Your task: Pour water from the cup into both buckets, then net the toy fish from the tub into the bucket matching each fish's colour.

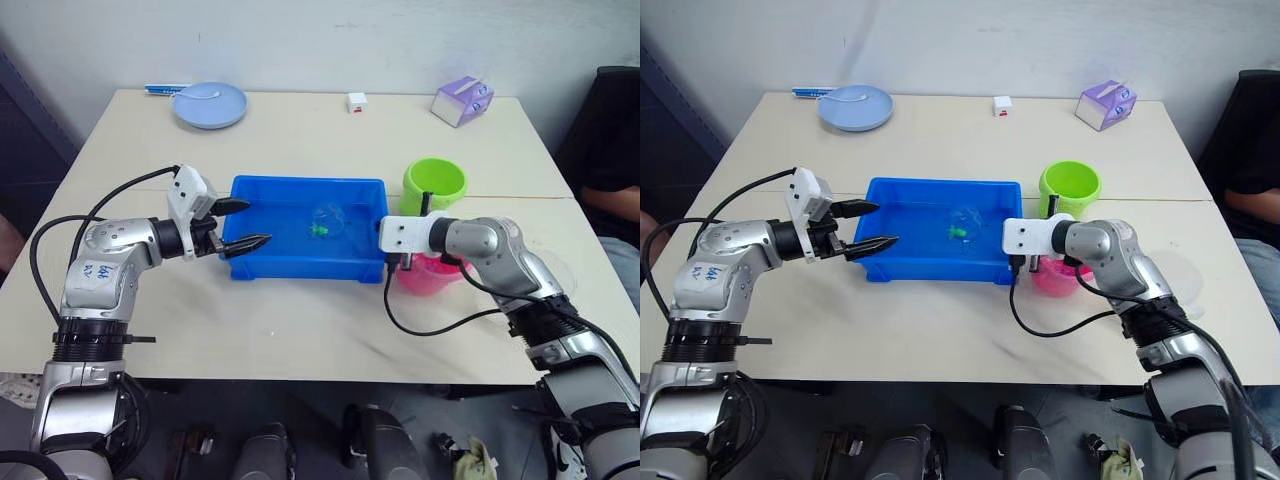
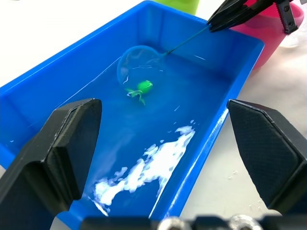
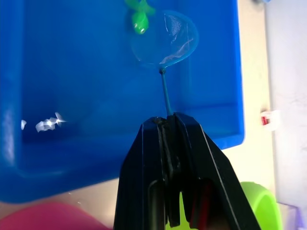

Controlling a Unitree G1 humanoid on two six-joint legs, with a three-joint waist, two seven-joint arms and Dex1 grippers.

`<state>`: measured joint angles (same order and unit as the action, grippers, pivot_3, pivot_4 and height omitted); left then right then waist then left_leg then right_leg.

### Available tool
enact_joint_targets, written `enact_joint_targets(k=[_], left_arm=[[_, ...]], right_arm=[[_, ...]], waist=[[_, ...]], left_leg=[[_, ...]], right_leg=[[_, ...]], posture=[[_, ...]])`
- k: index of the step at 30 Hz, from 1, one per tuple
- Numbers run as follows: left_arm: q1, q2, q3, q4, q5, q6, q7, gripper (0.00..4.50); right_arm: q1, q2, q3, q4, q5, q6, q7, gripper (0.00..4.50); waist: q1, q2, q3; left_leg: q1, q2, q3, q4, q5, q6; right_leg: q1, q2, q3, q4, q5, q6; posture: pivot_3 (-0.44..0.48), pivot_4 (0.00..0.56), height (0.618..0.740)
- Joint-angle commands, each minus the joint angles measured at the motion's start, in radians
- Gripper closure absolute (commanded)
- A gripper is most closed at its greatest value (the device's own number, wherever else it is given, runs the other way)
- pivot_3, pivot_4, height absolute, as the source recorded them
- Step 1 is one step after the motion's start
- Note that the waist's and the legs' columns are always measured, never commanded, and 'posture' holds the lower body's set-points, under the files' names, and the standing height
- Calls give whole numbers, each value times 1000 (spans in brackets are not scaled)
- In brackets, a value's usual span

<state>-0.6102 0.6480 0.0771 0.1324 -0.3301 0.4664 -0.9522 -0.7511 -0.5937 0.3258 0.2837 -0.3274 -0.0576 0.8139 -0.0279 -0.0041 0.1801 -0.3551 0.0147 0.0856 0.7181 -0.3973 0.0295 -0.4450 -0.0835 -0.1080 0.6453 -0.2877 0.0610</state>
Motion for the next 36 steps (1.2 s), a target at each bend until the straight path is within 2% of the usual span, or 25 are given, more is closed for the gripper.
enact_joint_targets(k=[1,7,9,13,17,22,27,30,33,36], left_arm=[[-14,9,18,2,-10,-24,-3,0],[-25,15,19,35,-7,-44,-11,0],[-30,8,13,46,-5,-52,-12,0],[-41,-6,2,58,-10,-58,-21,0],[-75,-40,-16,79,-29,-49,-48,0],[-151,-130,-42,122,-52,-47,-80,0],[-236,-234,-57,188,-59,-73,-87,0],[-277,-289,-54,216,-69,-88,-92,0],[-305,-322,-54,247,-66,-109,-90,0],[-316,-341,-60,253,-63,-123,-98,0]], right_arm=[[29,29,-41,-106,100,138,74,3717],[56,31,-96,-286,211,398,141,3717],[67,34,-135,-367,290,551,169,3717],[69,28,-188,-465,381,737,166,3717],[60,2,-252,-544,445,862,141,3717],[69,-44,-349,-639,500,983,78,3717],[84,-115,-485,-687,537,1064,5,3717],[96,-182,-546,-661,518,1033,-42,3717],[116,-230,-560,-625,515,991,-60,3717],[156,-315,-501,-545,402,803,-108,3717]], waist=[[0,0,0],[2,0,0],[4,0,0],[4,0,0],[11,0,0],[29,0,0],[30,0,0],[30,0,0],[27,0,0],[26,0,0]], left_leg=[[0,0,0,0,0,0],[0,0,-1,0,0,0],[0,0,-1,0,0,0],[-1,-1,-1,1,0,0],[-1,-1,-1,1,0,0],[-1,-2,-1,1,0,0],[-1,-3,-1,1,0,0],[-1,-3,0,1,0,0],[0,-3,1,0,0,0],[1,-2,3,-1,0,0]], right_leg=[[0,0,0,0,0,0],[0,0,0,0,0,0],[0,0,-1,0,0,0],[0,0,-1,0,0,0],[0,0,-1,0,0,0],[0,0,-1,0,0,0],[0,2,-1,0,0,0],[0,2,-1,0,0,0],[0,2,0,0,0,0],[0,2,2,1,0,0]], posture=[[0,150,739],[0,150,739],[0,150,739],[0,150,739],[0,150,739],[0,150,739],[0,150,739],[0,150,739],[0,150,739],[0,150,739]])
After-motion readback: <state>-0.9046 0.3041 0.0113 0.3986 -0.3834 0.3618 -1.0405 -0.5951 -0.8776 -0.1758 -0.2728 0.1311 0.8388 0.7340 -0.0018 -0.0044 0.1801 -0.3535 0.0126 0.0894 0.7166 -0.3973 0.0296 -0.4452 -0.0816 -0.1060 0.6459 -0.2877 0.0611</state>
